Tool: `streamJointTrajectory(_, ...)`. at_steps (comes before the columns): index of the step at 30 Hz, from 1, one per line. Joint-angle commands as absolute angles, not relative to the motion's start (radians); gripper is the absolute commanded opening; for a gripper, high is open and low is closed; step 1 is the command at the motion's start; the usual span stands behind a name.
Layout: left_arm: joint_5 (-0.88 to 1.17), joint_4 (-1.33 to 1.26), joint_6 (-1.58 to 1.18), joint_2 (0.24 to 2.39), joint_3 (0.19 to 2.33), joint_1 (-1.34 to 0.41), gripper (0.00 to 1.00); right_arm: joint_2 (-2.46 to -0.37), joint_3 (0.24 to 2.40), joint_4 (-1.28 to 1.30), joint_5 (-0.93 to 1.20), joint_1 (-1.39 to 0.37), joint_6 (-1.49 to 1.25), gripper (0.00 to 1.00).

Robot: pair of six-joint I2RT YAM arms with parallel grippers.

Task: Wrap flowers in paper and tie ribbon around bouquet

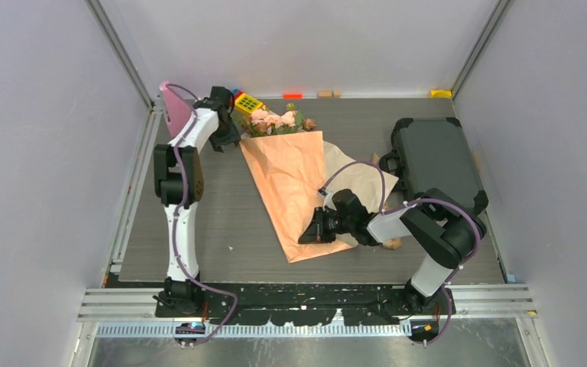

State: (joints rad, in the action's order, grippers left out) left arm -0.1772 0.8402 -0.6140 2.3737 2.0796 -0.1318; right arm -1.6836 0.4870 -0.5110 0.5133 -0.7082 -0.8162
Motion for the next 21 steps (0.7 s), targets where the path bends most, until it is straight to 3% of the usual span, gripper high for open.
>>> streamJointTrajectory(1,-0.147,0.793,-0.629,2.022,1.859,-0.123,0.54,-1.674,0.462,-0.366,0.403,-0.704,-0.781,0.02)
streamJointTrajectory(7,0.070,0.487,-0.702,1.663,1.290,-0.165,0.59,-1.582,0.525,-0.237,0.388,-0.709,-0.747,0.05)
streamJointTrajectory(11,0.323,0.322,-0.743,1.617,1.084,-0.197,0.40,-1.534,0.577,-0.145,0.359,-0.715,-0.717,0.06)
streamJointTrajectory(14,0.403,0.228,-0.763,1.628,1.032,-0.232,0.27,-1.519,0.602,-0.126,0.350,-0.727,-0.715,0.06)
streamJointTrajectory(21,0.402,0.184,-0.769,1.679,1.029,-0.276,0.13,-1.541,0.655,-0.104,0.320,-0.770,-0.722,0.05)
